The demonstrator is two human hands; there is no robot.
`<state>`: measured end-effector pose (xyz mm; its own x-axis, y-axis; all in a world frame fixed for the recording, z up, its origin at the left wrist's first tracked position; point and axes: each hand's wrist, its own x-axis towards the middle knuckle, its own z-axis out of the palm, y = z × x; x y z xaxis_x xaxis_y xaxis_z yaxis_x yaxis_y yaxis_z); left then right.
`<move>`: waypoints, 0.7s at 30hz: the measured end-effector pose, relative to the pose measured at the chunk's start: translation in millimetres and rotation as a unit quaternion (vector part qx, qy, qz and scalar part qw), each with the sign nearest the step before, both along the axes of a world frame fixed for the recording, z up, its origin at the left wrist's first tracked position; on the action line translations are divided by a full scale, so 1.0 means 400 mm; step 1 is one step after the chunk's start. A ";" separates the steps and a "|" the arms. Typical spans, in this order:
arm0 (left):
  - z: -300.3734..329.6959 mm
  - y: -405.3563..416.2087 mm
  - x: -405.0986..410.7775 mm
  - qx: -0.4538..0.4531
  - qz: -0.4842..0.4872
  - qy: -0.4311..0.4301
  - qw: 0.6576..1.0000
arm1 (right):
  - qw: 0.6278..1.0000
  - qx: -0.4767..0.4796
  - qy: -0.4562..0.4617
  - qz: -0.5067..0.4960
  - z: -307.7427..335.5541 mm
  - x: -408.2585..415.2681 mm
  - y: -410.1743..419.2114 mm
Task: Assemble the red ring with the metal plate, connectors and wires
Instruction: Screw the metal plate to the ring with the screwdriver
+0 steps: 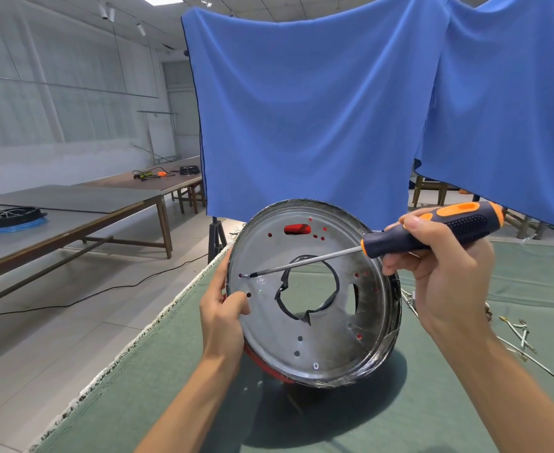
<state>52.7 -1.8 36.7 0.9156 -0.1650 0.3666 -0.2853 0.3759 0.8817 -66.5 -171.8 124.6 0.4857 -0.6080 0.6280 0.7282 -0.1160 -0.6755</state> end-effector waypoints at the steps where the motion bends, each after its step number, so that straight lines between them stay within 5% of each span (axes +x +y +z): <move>1: 0.000 0.000 0.001 -0.001 0.000 0.000 1.000 | 1.000 -0.001 -0.001 0.000 0.000 0.000 0.001; 21: 0.004 -0.001 0.003 0.023 0.031 -0.023 0.999 | 1.000 -0.006 -0.002 -0.001 -0.001 -0.001 0.014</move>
